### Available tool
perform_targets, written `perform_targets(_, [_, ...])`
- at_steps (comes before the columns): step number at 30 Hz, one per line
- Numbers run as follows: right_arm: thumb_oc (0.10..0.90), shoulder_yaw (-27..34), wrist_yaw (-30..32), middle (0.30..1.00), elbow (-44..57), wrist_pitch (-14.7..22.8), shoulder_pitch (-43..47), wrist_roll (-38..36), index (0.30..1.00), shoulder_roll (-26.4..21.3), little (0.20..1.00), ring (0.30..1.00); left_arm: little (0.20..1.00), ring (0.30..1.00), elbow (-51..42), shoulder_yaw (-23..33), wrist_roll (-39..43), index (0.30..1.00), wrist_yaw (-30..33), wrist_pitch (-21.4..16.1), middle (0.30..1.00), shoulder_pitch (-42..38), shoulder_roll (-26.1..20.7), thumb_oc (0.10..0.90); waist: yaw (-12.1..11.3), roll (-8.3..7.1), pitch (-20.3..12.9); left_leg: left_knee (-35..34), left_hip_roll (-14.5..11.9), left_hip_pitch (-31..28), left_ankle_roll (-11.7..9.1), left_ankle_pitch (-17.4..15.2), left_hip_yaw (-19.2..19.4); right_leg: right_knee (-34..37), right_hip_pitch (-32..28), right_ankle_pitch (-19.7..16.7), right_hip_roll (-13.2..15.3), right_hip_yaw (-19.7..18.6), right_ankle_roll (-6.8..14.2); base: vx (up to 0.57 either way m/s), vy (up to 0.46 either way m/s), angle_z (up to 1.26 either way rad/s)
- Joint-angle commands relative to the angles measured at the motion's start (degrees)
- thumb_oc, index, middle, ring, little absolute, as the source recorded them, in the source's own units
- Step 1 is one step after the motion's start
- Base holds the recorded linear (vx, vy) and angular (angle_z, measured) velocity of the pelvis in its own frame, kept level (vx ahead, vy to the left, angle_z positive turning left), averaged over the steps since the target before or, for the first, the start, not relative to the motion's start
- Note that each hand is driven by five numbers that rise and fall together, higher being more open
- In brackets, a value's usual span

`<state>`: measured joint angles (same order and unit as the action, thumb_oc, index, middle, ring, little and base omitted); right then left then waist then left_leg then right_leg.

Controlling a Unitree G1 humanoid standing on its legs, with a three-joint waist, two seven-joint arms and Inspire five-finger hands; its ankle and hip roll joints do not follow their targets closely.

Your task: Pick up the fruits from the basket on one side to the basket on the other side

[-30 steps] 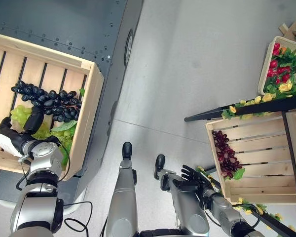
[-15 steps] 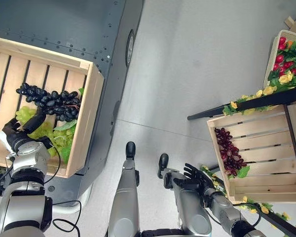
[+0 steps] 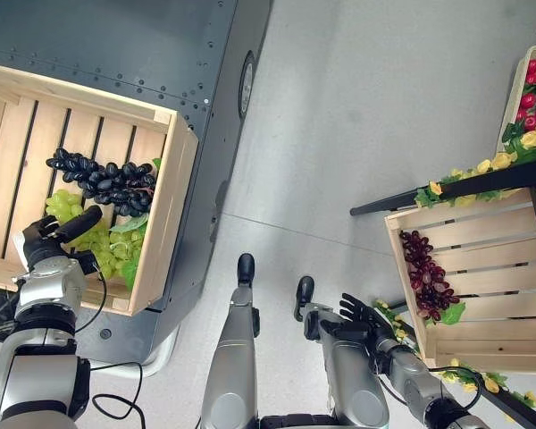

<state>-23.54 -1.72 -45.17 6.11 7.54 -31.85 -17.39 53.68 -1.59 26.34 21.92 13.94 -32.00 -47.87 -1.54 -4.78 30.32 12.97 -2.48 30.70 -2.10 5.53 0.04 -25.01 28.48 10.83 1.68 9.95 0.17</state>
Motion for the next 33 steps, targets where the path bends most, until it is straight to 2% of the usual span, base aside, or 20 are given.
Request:
perform_targets(1, [0.800, 0.69, 1.00, 0.900, 2.62, -0.29, -5.84, 0.29, 0.900, -2.40, 0.900, 0.900, 0.900, 0.900, -0.72, 0.99, -5.03, 0.900, 3.95, 1.01, 0.900, 2.44, -3.25, 0.800, -0.27, 0.24, -0.53, 5.51, 6.47, 1.71, 3.99, -5.47, 3.30, 9.60, -1.69, -8.79, -0.86, 0.53, 1.19, 0.01, -0.033, 0.02])
perform_targets(6, [0.800, 0.54, 1.08, 0.900, 2.56, -0.38, -6.08, -0.46, 0.900, -2.05, 0.900, 0.900, 0.900, 0.900, -0.68, 3.32, -6.06, 0.900, 10.15, -1.76, 0.900, 3.92, -4.84, 0.800, -0.96, 0.27, -0.53, 5.67, 6.46, 2.02, 3.91, -5.50, 2.90, 9.11, -1.48, -8.46, -0.73, 1.24, 1.19, 0.01, -0.031, 0.06])
perform_targets(9, [0.800, 0.43, 0.89, 0.900, 1.86, -0.06, -5.97, -0.58, 0.900, -1.95, 0.900, 0.900, 0.900, 0.900, -1.06, 4.92, -10.60, 0.900, 16.46, -4.67, 0.900, 4.84, -5.93, 0.800, -1.38, 0.14, -0.53, 6.05, 6.33, 2.14, 3.58, -5.67, 2.85, 8.90, -1.59, -8.17, -0.74, 1.46, 1.13, 0.01, -0.017, 0.09])
perform_targets(12, [0.800, 0.32, 0.80, 0.900, 1.85, -0.02, -6.16, -0.55, 0.900, -1.77, 0.900, 0.900, 0.900, 0.900, -2.55, 5.81, -14.58, 0.900, 20.77, -5.07, 0.900, 5.43, -6.61, 0.800, -1.69, -0.09, -0.53, 6.16, 6.26, 2.14, 3.63, -5.81, 2.88, 8.71, -1.75, -7.91, -0.85, 1.67, 1.01, 0.00, -0.010, 0.00])
perform_targets(13, [0.800, 0.05, 0.47, 0.900, 1.35, 0.18, -5.98, -0.87, 0.900, -1.77, 0.900, 0.900, 0.900, 0.900, -3.07, 6.02, -17.90, 0.900, 24.21, -5.07, 0.900, 5.37, -7.57, 0.800, -1.90, -0.25, -0.53, 6.17, 6.20, 2.03, 3.66, -5.97, 2.86, 8.70, -1.93, -7.75, -0.96, 1.78, 0.89, 0.00, 0.000, 0.00])
perform_targets(21, [0.800, 0.42, -1.15, 0.900, -0.34, 0.55, -6.30, -1.09, 0.900, -1.63, 0.900, 0.900, 0.900, 0.900, -5.78, 8.38, -24.82, 0.900, 32.39, -5.32, 0.900, 6.82, -11.94, 0.800, -2.82, -0.33, -0.53, 6.22, 5.94, 1.51, 3.41, -6.26, 2.41, 8.73, -2.82, -7.50, -1.08, 2.23, 0.84, 0.01, -0.016, 0.00])
perform_targets(25, [0.800, 0.50, -1.36, 0.900, -1.14, 0.44, -5.66, -1.15, 0.900, -1.61, 0.900, 0.900, 0.900, 0.900, -5.23, 8.44, -29.15, 0.900, 30.77, -3.94, 0.900, 6.88, -13.25, 0.800, -3.01, -0.11, -0.53, 6.56, 6.01, 1.74, 3.24, -6.29, 2.15, 8.29, -2.69, -7.34, -1.23, 2.40, 0.71, 0.00, 0.000, 0.00])
perform_targets(26, [0.800, 0.89, -1.86, 0.900, -1.45, 0.17, -5.64, -0.75, 0.900, -1.72, 0.900, 0.900, 0.900, 0.900, -5.60, 7.49, -35.55, 0.900, 29.66, -1.52, 0.900, 7.27, -14.04, 0.800, -3.13, -0.02, -0.53, 6.56, 5.89, 1.30, 3.13, -6.53, 2.28, 8.17, -3.08, -7.12, -1.24, 2.40, 0.75, 0.00, 0.000, 0.00])
perform_targets(29, [0.800, 1.42, -2.20, 0.900, -1.66, 0.00, -5.50, -0.61, 0.900, -1.74, 0.900, 0.900, 0.900, 0.900, -6.48, 6.32, -41.29, 0.900, 26.98, 1.41, 0.900, 7.80, -14.90, 0.800, -3.19, 0.15, -0.53, 6.36, 5.91, 1.26, 3.20, -6.35, 2.40, 8.36, -3.17, -7.29, -1.22, 2.50, 0.71, 0.00, 0.000, 0.00])
perform_targets(30, [0.800, 1.92, -2.68, 0.900, -2.38, 0.15, -5.55, -0.44, 0.900, -1.89, 0.900, 0.900, 0.900, 0.900, -7.23, 5.66, -48.13, 0.900, 25.36, 2.46, 0.900, 8.90, -15.77, 0.800, -3.39, 0.44, -0.53, 6.33, 5.94, 0.87, 3.26, -6.56, 2.44, 8.27, -3.46, -7.11, -1.18, 2.52, 0.73, 0.00, 0.000, 0.00])
perform_targets(33, [0.800, 2.70, -3.38, 0.900, -2.97, 0.31, -5.43, -0.16, 0.900, -2.38, 0.900, 0.900, 0.900, 0.900, -7.19, 4.97, -55.00, 0.900, 21.41, 2.92, 0.900, 10.15, -17.44, 0.800, -3.32, 0.90, -0.53, 6.05, 6.08, 0.82, 3.17, -6.28, 2.36, 8.61, -3.41, -7.53, -1.03, 2.63, 0.84, 0.01, 0.013, -0.01])
